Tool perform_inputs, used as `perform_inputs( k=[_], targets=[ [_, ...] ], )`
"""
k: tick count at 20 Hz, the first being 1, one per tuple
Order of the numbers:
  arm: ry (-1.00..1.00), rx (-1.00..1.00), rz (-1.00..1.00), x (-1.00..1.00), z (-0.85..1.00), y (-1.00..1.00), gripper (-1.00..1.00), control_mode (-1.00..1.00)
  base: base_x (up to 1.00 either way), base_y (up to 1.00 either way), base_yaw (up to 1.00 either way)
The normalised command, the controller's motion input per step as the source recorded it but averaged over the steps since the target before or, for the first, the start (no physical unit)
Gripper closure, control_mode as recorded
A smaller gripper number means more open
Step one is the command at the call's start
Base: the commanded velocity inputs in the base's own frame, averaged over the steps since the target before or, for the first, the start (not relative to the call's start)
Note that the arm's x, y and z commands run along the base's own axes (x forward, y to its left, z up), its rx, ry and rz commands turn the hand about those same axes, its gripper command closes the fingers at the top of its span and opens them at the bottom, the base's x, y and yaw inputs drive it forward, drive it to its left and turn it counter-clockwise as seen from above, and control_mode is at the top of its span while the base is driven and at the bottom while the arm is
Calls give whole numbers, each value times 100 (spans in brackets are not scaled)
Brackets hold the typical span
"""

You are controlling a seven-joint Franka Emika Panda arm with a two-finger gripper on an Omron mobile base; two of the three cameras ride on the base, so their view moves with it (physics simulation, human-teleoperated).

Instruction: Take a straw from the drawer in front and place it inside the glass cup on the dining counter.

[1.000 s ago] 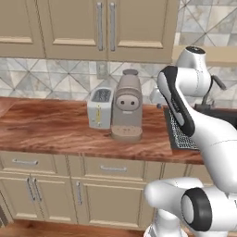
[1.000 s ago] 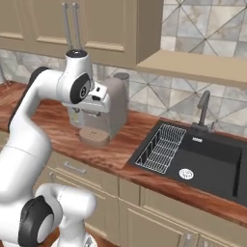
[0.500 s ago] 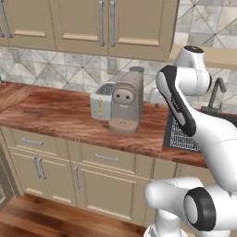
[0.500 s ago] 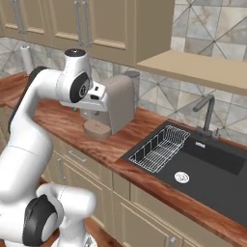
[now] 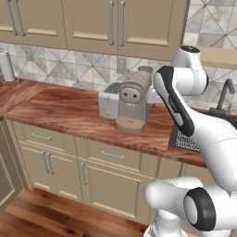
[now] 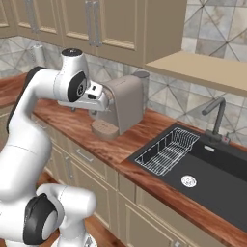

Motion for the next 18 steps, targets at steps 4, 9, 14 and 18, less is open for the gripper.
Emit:
perform_inputs(
  k=[4,9,14,18],
  targets=[
    [0,-2,7,-16,-19,9,-100,-100,-13,0,7],
    [1,-16,10,-28,-36,85,-100,-100,0,0,0],
    [0,-27,4,-8,-46,100,-100,-100,0,0,0],
    [0,-30,0,0,-55,100,-100,-100,0,0,0]
  ],
)
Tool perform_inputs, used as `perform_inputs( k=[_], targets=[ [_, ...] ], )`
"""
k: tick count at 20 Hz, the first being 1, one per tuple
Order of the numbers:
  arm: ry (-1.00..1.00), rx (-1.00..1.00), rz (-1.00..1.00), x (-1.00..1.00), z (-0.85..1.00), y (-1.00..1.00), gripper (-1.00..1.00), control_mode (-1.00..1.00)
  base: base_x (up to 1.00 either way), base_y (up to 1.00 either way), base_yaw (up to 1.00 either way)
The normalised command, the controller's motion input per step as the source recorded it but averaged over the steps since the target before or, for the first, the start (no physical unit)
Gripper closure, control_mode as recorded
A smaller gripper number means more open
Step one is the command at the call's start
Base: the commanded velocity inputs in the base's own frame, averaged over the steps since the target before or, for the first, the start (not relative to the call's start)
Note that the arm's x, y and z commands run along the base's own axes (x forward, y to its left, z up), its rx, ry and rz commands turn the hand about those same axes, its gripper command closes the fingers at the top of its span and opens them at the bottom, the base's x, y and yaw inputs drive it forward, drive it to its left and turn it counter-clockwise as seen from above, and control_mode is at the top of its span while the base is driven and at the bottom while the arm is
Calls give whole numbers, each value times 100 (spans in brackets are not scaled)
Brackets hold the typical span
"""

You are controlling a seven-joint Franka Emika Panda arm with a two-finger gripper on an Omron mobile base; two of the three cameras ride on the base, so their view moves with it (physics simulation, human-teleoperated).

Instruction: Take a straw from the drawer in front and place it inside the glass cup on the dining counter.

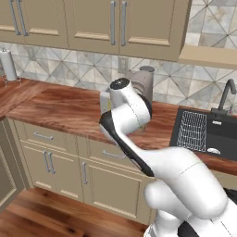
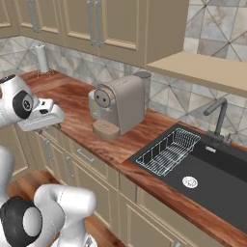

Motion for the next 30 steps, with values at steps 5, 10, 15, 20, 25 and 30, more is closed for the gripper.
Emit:
perform_inputs(
  k=[5,10,15,20,25,30],
  targets=[
    [0,-38,0,12,-61,96,-100,-100,0,0,0],
    [0,-36,1,27,-64,37,-100,-100,0,0,0],
    [-2,-29,2,34,-60,4,-100,-100,0,0,0],
    [-10,-25,0,47,-59,1,-100,-100,0,0,0],
    [-18,-21,0,44,-59,0,-100,-100,0,0,0],
    [-22,-17,0,35,-53,0,-100,-100,0,0,0]
  ],
)
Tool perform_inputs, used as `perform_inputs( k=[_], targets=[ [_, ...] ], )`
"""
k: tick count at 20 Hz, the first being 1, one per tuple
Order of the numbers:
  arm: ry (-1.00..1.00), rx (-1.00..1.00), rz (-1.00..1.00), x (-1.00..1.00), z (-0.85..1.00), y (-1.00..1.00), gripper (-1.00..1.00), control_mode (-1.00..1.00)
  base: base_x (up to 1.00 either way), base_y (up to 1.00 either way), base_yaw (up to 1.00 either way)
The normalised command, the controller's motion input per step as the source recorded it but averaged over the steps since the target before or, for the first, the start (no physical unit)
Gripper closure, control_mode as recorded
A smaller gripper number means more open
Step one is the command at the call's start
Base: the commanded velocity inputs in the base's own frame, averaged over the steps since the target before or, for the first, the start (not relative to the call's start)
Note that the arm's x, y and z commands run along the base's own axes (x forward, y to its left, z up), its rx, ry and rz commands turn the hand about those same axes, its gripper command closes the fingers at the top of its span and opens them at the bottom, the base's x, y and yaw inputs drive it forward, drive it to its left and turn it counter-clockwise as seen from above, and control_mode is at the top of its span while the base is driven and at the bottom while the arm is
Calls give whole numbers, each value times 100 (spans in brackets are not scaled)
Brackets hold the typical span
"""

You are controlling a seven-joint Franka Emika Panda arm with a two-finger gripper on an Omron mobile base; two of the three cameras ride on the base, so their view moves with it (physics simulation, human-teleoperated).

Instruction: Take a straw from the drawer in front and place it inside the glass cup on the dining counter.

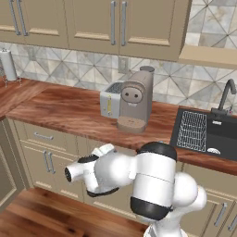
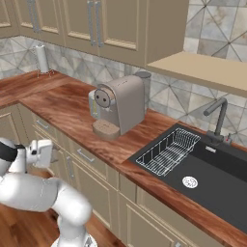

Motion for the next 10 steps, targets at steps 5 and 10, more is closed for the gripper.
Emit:
perform_inputs(
  k=[5,10],
  targets=[
    [-20,-19,0,18,-46,0,-100,-100,0,0,0],
    [-15,-15,0,16,-37,0,-100,-100,0,0,0]
  ],
)
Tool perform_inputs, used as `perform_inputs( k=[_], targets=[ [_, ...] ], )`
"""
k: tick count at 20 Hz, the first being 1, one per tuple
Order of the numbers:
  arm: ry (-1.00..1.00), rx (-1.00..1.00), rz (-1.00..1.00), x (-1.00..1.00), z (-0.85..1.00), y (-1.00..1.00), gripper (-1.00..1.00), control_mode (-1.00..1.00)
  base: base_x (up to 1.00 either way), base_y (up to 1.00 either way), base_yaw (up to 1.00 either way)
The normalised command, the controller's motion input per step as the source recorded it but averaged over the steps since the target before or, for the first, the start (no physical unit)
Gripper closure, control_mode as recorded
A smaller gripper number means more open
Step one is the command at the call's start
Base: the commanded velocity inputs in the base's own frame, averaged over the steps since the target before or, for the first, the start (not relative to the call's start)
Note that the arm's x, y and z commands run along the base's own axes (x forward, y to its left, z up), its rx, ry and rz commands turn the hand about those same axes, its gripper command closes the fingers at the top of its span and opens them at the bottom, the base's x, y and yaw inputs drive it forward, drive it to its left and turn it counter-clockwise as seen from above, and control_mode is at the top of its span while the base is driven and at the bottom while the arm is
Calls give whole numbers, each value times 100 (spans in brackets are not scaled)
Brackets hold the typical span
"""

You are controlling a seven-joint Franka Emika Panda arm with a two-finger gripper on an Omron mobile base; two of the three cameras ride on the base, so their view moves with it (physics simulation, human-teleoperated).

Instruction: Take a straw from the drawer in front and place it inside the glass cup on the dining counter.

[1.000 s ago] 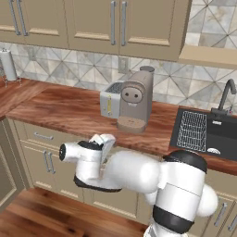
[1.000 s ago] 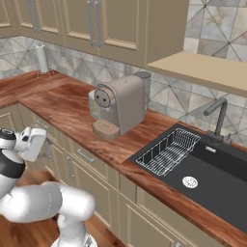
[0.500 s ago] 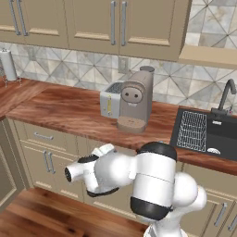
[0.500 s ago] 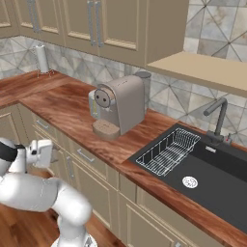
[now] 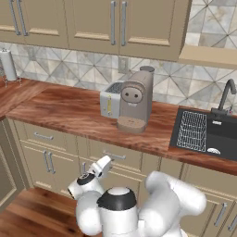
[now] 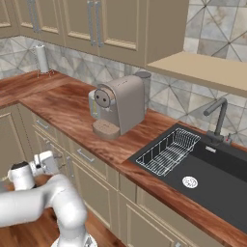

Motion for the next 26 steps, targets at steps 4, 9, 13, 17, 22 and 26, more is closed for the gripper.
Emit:
perform_inputs(
  k=[4,9,13,17,22,26],
  targets=[
    [-3,-5,1,36,-30,-1,-100,-100,0,0,0],
    [0,0,6,52,-28,-10,-100,-100,0,0,0],
    [0,0,10,53,-36,-11,-100,-100,0,0,0],
    [0,0,8,41,-40,-12,-100,-100,0,0,0],
    [0,0,4,40,-31,-6,-100,-100,0,0,0],
    [0,-1,3,53,-25,0,-100,-100,0,0,0]
  ],
)
